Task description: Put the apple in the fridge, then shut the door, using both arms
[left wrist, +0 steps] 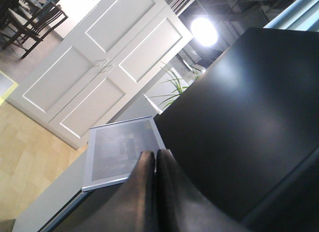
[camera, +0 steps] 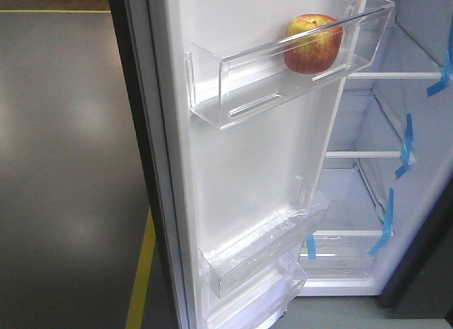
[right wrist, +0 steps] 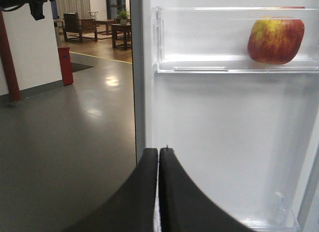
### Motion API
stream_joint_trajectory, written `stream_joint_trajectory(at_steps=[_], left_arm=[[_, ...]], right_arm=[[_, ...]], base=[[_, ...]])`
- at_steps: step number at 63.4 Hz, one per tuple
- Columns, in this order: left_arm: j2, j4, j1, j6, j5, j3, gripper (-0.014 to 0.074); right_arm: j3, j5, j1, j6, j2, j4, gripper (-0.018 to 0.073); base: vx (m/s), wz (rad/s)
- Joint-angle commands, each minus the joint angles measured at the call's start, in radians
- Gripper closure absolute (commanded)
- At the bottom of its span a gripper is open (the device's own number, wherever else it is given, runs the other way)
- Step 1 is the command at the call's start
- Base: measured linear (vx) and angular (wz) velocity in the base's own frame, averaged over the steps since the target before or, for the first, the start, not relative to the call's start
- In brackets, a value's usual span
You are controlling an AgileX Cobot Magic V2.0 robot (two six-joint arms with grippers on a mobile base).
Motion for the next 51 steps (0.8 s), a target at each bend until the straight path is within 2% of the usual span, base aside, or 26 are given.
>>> stream_joint_trajectory(at_steps=[1, 6, 10, 13, 15, 21, 24, 27, 31, 40, 51], left_arm=[[0.070, 0.013, -0.009, -0.056, -0.079, -0.103, 0.0603], [0.130, 0.070, -0.009, -0.149, -0.079, -0.156, 0.0603], [0.169, 0.137, -0.009, -0.272, -0.104, -0.185, 0.0603], [0.189, 0.201, -0.009, -0.395, -0.153, -0.195, 0.0603], [0.200, 0.261, -0.009, -0.510, -0.212, -0.196, 0.0603], [0.239, 0.513, 0.001, -0.900, -0.457, -0.200, 0.0603], [0.271, 0.636, 0.013, -1.032, -0.536, -0.219, 0.0603], [0.309, 0.723, 0.024, -1.105, -0.552, -0.249, 0.0603], [0.365, 0.786, 0.038, -1.167, -0.545, -0.292, 0.0603], [0.458, 0.759, 0.042, -1.167, -0.666, -0.348, 0.0603], [0.542, 0.755, 0.041, -1.167, -0.881, -0.403, 0.0603]], right_arm=[[-0.025, -0.035, -0.003, 0.069, -0.038, -0.047, 0.0563], [-0.025, -0.030, -0.003, 0.115, -0.074, -0.118, 0.0563], [-0.025, -0.030, -0.003, 0.158, -0.084, -0.175, 0.0563], [-0.025, -0.029, -0.003, 0.182, -0.084, -0.201, 0.0563], [-0.025, -0.028, -0.003, 0.190, -0.084, -0.212, 0.0563], [-0.025, -0.028, -0.003, 0.194, -0.084, -0.222, 0.0563], [-0.025, -0.028, -0.003, 0.194, -0.084, -0.222, 0.0563], [-0.025, -0.028, -0.003, 0.194, -0.084, -0.222, 0.0563], [-0.025, -0.025, -0.003, 0.194, -0.084, -0.222, 0.0563], [-0.025, -0.006, -0.003, 0.193, -0.084, -0.222, 0.0563], [-0.025, 0.005, -0.003, 0.194, -0.084, -0.221, 0.0563]], base=[[0.00, 0.00], [0.00, 0.00], [0.00, 0.00], [0.00, 0.00], [0.00, 0.00], [0.00, 0.00], [0.00, 0.00], [0.00, 0.00], [0.00, 0.00], [0.00, 0.00], [0.00, 0.00]])
